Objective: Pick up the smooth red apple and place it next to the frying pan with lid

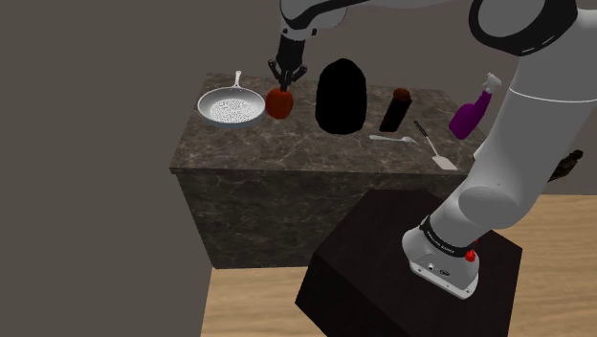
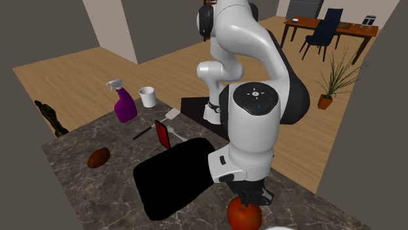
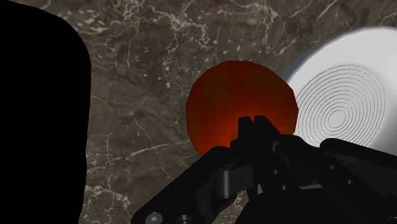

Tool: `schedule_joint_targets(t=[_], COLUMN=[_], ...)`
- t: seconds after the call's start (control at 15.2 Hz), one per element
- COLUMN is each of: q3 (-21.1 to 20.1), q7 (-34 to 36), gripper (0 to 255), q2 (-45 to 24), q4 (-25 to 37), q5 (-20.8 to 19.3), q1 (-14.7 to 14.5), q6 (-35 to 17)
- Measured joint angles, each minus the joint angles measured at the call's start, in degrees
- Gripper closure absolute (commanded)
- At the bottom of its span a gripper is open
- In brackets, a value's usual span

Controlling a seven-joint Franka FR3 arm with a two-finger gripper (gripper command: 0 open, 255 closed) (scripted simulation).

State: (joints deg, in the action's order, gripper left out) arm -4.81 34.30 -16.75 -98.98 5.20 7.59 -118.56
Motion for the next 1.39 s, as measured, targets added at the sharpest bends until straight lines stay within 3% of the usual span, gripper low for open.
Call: schedule_joint_targets(t=[0.46,0.53,0.92,1.39], q3=[-0.01,-0.01,-0.01,0.17], q7=[-0.05,-0.05,-0.05,-0.05], gripper=[255,0,0,0], q2=[-0.2,-0.2,-0.19,2.06], q4=[-0.43,-0.44,-0.43,3.53], q5=[0.02,0.02,0.02,0.02], q1=[-0.01,-0.01,-0.01,0.4], q6=[-0.66,-0.66,-0.67,5.53])
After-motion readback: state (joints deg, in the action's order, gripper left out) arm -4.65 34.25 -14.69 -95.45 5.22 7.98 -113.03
